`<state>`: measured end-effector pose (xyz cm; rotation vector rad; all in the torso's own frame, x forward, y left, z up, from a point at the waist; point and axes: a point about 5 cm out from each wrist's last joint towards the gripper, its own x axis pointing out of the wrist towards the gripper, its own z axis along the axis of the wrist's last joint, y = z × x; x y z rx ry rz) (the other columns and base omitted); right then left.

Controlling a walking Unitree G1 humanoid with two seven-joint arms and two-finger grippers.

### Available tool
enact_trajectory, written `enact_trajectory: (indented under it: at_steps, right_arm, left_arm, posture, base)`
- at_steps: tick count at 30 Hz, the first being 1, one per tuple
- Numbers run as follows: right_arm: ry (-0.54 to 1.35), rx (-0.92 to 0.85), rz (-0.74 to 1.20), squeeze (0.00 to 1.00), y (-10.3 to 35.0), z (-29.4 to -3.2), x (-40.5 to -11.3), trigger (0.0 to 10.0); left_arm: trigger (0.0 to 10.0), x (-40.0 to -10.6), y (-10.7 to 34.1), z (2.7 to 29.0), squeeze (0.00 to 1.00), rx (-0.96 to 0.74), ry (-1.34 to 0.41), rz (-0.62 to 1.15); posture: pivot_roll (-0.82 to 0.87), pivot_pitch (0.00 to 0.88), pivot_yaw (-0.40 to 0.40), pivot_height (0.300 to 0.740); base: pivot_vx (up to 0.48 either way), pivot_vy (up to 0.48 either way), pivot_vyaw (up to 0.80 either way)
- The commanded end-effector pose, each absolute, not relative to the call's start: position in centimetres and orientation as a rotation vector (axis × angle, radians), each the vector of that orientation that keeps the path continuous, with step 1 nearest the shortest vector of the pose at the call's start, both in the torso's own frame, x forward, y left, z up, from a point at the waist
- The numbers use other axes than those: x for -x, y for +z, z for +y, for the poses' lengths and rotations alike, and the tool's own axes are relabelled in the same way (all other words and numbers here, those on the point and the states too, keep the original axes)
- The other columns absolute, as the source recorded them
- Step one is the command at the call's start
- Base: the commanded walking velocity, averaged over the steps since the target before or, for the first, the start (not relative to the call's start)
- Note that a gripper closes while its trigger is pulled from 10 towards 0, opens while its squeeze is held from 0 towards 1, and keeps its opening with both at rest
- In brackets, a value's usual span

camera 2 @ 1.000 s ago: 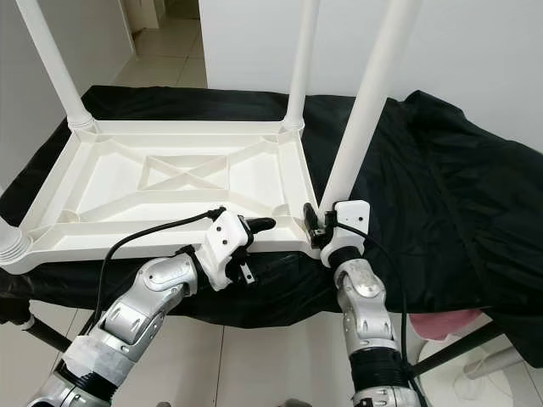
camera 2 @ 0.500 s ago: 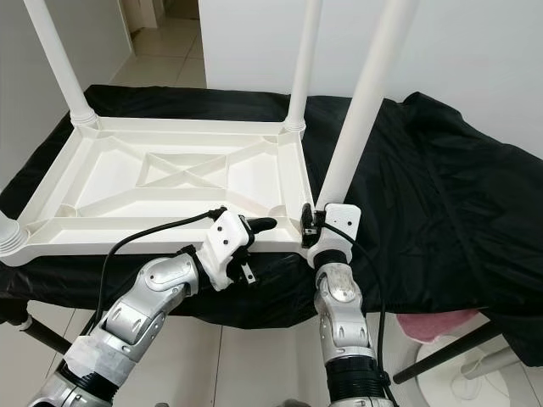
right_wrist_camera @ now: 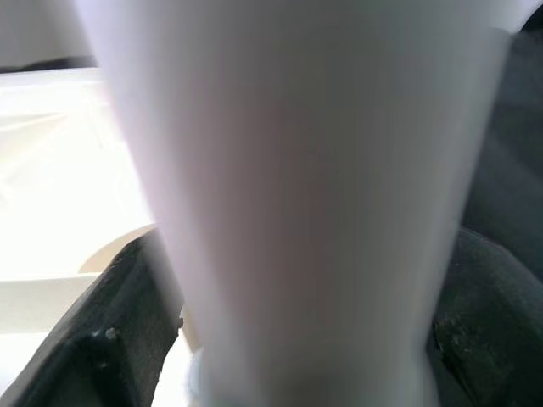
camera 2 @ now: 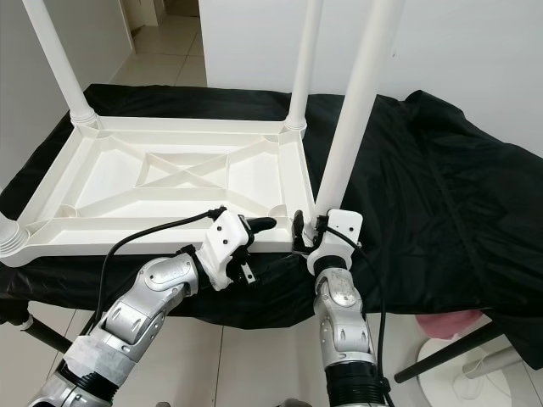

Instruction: Building children table

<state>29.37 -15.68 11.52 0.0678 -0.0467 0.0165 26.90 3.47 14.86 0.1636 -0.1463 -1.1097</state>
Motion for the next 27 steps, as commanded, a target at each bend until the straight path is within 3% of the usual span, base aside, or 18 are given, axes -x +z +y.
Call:
enact_trajectory:
  at_steps: [1,2,3,11,20,21,22,23,24,25,27]
  right_arm:
    - [0.042,-0.06,-0.034,0.51,11.4,-16.4,-29.2,10.0]
    - [0.065,-0.051,-0.032,0.51,11.5,-16.7,-29.3,10.0]
    - [0.103,-0.029,-0.033,0.0,11.6,-17.1,-29.4,10.0]
    - [0.329,0.069,-0.06,0.0,11.9,-17.5,-29.6,10.0]
    - [0.452,0.084,-0.077,0.0,12.6,-17.8,-30.4,10.0]
    - [0.48,0.093,-0.067,0.0,12.5,-17.8,-30.7,8.6]
    - [0.505,0.107,-0.056,0.0,12.3,-17.8,-30.8,3.6]
    - [0.525,0.118,-0.047,0.0,12.2,-17.8,-31.0,0.9]
    - [0.536,0.124,-0.042,0.0,12.1,-17.8,-31.0,0.9]
    - [0.553,0.137,-0.03,0.0,11.8,-17.8,-31.0,0.0]
    - [0.558,0.14,-0.028,0.0,11.8,-17.8,-31.1,0.0]
  left_arm:
    - [10.0,-26.9,15.0,3.4,0.0,-0.17,-1.128,-0.154]
    - [10.0,-26.9,15.0,3.4,0.0,-0.171,-1.128,-0.155]
    - [10.0,-26.9,15.0,3.4,0.0,-0.172,-1.131,-0.155]
    - [10.0,-26.8,14.8,3.5,0.0,-0.183,-1.147,-0.15]
    - [10.0,-27.1,15.1,3.3,0.0,-0.186,-1.148,-0.161]
    - [10.0,-27.1,15.2,3.2,0.0,-0.185,-1.151,-0.161]
    - [10.0,-27.1,15.2,3.1,0.0,-0.185,-1.154,-0.162]
    - [10.0,-27.1,15.2,3.1,0.0,-0.187,-1.155,-0.163]
    - [10.0,-27.1,15.2,3.1,0.0,-0.189,-1.156,-0.164]
    - [10.0,-27.2,15.2,3.1,0.0,-0.191,-1.154,-0.165]
    - [10.0,-27.2,15.2,3.1,0.0,-0.191,-1.153,-0.166]
  posture:
    - [-0.09,0.0,-0.022,0.74]
    - [-0.09,0.0,-0.022,0.74]
    - [-0.09,0.0,-0.016,0.74]
    - [-0.09,0.0,-0.01,0.74]
    - [-0.09,0.0,0.0,0.74]
    - [-0.09,0.0,-0.001,0.74]
    - [-0.09,0.0,-0.002,0.74]
    - [-0.09,0.0,-0.003,0.74]
    - [-0.09,0.0,-0.003,0.74]
    - [-0.08,0.0,-0.008,0.74]
    - [-0.08,0.0,-0.008,0.74]
  base:
    - [0.0,0.0,0.0]
    - [0.0,0.0,0.0]
    - [0.0,0.0,0.0]
    - [0.0,0.0,0.0]
    - [0.0,0.0,0.0]
    - [0.0,0.0,0.0]
    - [0.0,0.0,0.0]
    - [0.0,0.0,0.0]
    - [0.0,0.0,0.0]
    - [0.0,0.0,0.0]
    - [0.0,0.0,0.0]
